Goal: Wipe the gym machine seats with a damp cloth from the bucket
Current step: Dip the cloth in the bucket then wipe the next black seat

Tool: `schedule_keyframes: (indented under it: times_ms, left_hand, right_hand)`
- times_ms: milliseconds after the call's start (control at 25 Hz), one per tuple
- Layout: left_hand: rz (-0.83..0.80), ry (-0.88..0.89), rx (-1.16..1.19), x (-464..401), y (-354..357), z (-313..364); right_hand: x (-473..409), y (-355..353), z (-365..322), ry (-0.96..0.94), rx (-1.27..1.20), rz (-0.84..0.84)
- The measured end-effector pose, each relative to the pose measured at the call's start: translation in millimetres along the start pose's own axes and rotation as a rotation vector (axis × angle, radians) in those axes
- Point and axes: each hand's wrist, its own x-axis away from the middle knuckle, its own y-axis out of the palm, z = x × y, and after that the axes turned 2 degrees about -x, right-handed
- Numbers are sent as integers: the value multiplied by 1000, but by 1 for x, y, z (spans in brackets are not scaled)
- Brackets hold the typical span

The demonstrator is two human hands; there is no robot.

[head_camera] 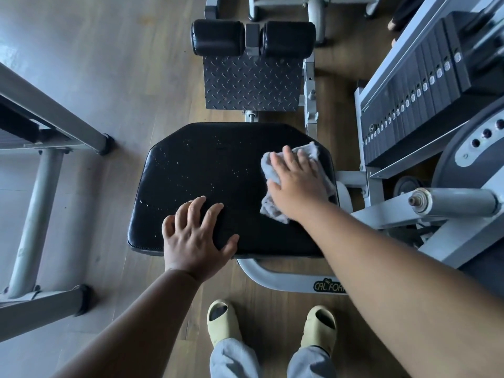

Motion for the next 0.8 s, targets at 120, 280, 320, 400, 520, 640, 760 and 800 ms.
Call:
schedule_keyframes:
  times_ms: [120, 280, 320, 400, 520, 640, 760, 800]
  left_hand:
    - [-1, 0, 4, 0, 0, 0]
    - [-3, -4, 24, 0, -3, 1]
    - [-5, -5, 29, 0, -3, 1]
    - [-1, 0, 35, 0, -2, 2]
    - [15, 3, 36, 0, 3, -1]
    - [17, 10, 37, 0, 4, -3]
    - [10, 17, 43, 0, 3, -3]
    - [12, 16, 45, 0, 3, -2]
  right_hand:
    - [50, 19, -4, -262, 54, -17]
    - [61, 11, 42, -269, 52, -11]
    - [41, 5, 48, -198, 55, 0]
    - [-13, -11, 46, -11, 15, 29]
    - [-68, -18, 4, 73, 0, 33]
    - [-35, 6, -33, -150, 23, 5]
    - [22, 17, -4, -314, 16, -25]
    - [26, 12, 13, -301, 17, -33]
